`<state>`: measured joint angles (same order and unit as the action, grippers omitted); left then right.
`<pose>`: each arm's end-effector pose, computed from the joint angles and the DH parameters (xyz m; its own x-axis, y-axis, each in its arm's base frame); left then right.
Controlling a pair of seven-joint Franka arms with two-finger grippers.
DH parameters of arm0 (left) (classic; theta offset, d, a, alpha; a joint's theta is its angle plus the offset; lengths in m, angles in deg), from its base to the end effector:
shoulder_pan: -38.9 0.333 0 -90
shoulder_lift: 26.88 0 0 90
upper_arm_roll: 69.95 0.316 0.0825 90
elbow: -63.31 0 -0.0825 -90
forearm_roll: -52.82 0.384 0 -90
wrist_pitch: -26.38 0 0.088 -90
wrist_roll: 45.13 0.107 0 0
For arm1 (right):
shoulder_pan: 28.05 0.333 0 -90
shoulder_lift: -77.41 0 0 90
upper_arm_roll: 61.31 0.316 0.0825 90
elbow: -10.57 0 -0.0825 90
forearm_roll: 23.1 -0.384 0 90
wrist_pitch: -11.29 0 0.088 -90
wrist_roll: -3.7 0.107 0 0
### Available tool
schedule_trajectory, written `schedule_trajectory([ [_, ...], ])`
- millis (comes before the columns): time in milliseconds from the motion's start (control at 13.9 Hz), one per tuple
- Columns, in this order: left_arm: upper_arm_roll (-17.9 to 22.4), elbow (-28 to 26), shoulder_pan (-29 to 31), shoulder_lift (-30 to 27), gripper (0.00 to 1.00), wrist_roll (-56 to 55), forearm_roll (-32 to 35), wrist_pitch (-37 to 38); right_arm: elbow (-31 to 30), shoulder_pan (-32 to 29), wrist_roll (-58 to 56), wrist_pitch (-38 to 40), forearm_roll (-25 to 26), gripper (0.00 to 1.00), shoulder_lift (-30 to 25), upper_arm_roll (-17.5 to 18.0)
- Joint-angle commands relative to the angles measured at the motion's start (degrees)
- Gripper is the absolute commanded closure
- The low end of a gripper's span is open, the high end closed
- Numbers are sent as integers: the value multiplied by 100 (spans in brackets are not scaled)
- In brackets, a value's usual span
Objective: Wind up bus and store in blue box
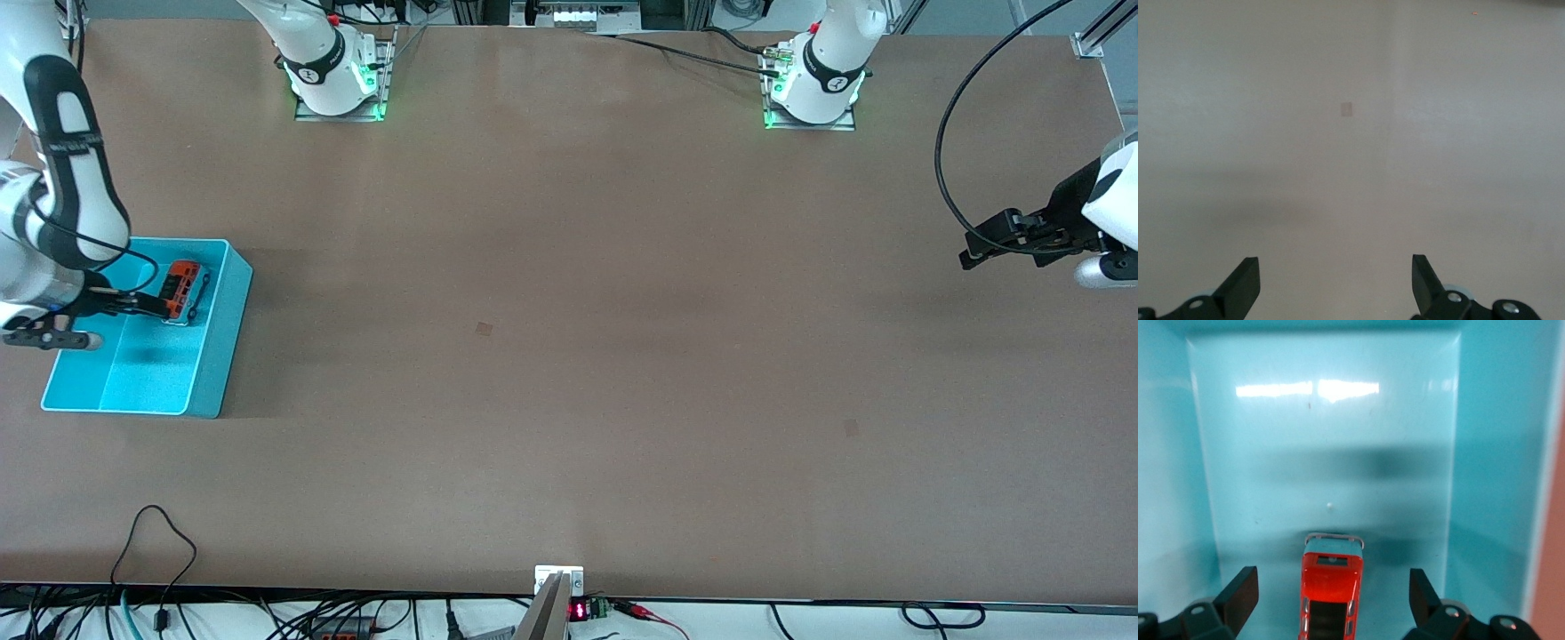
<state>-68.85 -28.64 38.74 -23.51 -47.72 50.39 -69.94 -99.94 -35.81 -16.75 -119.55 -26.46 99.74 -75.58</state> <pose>0.5808 0.0051 0.5848 0.9977 0.0661 0.0155 0.0654 -0.9970 0.0418 0.5767 -0.2242 0.2902 0.9980 -0.0502 -0.0374 -0.0488 -0.9980 0.0397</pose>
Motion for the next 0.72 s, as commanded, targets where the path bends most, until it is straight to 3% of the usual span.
schedule_trajectory([
  [0, -232, 37, 33, -82, 0, 101, 278, 88, 327, 10, -91, 680, -7, 0, -641, 64],
  [216, -197, 37, 95, -82, 0, 101, 146, 88, 898, 107, -91, 1715, 19, 0, -1046, 73],
  [504, -197, 37, 95, -91, 0, 92, 76, 97, 1918, 318, -38, 3482, 46, 0, -1161, 82],
  [648, -189, 37, 95, -91, 0, 84, 76, 88, 2148, 449, -12, 3933, 46, 0, -1214, 82],
])
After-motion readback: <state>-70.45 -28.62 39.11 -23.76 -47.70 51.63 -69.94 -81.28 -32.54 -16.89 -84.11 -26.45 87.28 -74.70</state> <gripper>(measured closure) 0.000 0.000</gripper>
